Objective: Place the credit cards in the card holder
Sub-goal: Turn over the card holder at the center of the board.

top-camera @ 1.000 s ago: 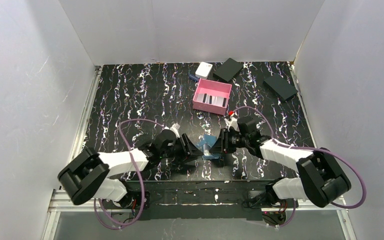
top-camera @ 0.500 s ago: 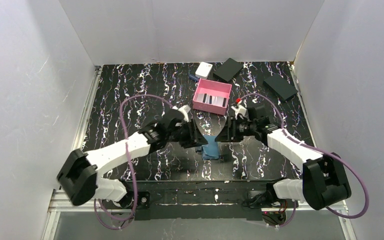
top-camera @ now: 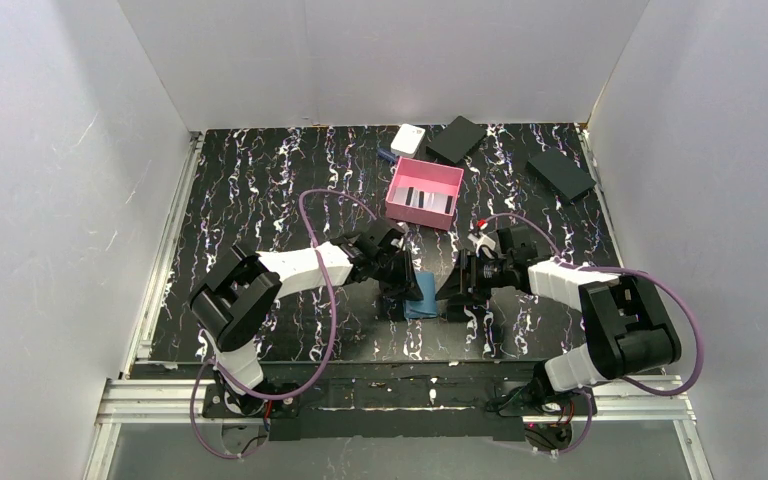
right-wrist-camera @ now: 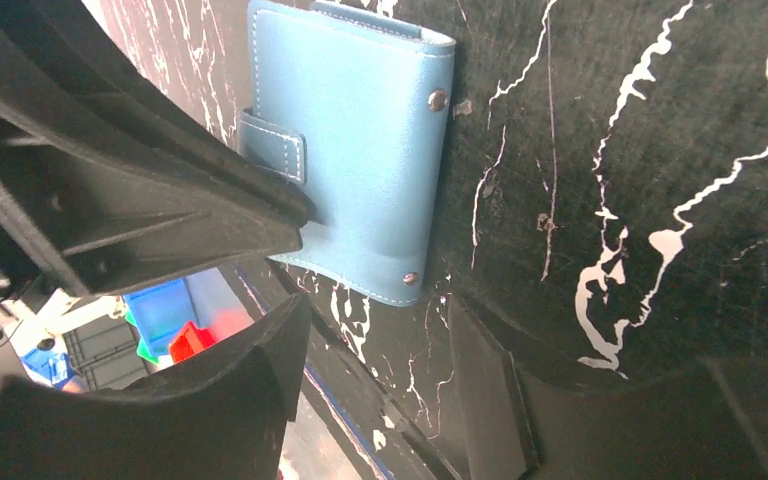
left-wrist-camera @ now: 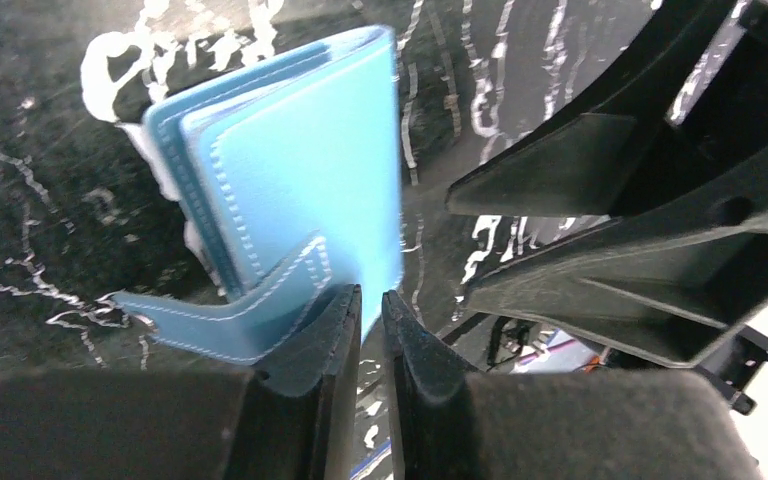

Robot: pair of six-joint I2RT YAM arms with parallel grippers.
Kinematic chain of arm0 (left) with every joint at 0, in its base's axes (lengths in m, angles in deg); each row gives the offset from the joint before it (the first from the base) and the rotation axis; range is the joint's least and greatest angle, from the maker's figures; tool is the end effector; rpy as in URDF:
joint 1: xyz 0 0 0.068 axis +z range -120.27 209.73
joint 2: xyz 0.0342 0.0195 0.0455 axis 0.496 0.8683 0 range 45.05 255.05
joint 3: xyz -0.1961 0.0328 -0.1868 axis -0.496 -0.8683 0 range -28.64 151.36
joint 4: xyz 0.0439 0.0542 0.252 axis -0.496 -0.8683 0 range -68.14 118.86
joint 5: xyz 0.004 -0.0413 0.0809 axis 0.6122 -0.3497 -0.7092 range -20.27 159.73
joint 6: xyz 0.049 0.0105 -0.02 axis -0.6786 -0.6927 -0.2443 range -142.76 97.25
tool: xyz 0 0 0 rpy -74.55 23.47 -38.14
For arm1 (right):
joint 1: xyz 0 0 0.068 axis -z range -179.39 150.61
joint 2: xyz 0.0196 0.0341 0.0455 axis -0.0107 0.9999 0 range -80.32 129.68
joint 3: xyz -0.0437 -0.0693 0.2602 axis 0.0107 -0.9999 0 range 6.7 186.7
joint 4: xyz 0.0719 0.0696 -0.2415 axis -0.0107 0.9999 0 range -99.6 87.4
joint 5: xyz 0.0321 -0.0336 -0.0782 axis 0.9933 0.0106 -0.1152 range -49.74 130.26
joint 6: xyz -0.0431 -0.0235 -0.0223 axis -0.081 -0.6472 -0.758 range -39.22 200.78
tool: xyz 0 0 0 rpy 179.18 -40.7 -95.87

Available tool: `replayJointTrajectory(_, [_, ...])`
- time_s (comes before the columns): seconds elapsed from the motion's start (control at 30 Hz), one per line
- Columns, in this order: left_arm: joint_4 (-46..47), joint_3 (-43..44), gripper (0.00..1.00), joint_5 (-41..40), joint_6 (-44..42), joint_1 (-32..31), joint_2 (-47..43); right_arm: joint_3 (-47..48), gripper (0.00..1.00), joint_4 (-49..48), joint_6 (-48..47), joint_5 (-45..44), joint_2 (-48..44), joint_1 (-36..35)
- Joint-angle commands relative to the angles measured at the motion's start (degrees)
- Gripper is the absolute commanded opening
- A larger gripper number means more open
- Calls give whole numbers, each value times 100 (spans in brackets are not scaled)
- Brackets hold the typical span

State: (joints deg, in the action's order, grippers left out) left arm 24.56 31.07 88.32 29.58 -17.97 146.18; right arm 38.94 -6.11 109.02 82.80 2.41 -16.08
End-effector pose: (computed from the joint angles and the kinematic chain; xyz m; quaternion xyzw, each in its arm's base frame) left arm 0.2404 -0.2811 0.1782 0.0240 0.9158 -0.3812 0.1243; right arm 0.2303 0.0941 0.1434 -0.0225 0.8930 0.4289 0.1345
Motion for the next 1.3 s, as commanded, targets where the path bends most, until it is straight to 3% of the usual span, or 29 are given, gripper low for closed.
replayJointTrajectory(0.0, [-95, -379, 12, -218, -143, 28, -217, -191, 62, -705, 73, 336, 127, -19])
replayJointTrajectory(0.23, [633, -1125, 8, -399, 311, 46, -225, -248, 61, -1209, 202, 406, 409, -71])
replayJointTrajectory(0.5, [640, -1360, 6, -488, 333, 50, -276, -309, 56, -2246, 794, 129, 820, -636])
replayJointTrajectory(0.7, [748, -1580, 5, -476, 333, 84, -339, -533, 46, -3370, 1411, -57, 875, -842])
replayJointTrajectory(0.9, [715, -1509, 6, -430, 225, 99, -665, -561, 22, -3905, 1752, -404, 861, -1175])
replayJointTrajectory(0.97, [487, -1439, 9, -478, 158, 119, -1033, -443, 14, -3422, 1624, -606, 576, -1173])
replayJointTrajectory(1.17, [-887, -1230, 32, -949, -197, 172, -2911, 1086, 2, 522, -373, -1739, -536, -1179])
replayJointTrajectory(1.27, [-1702, -1160, 42, -1275, -379, 245, -3844, 2015, 1, 1977, -1147, -2454, -697, -1259])
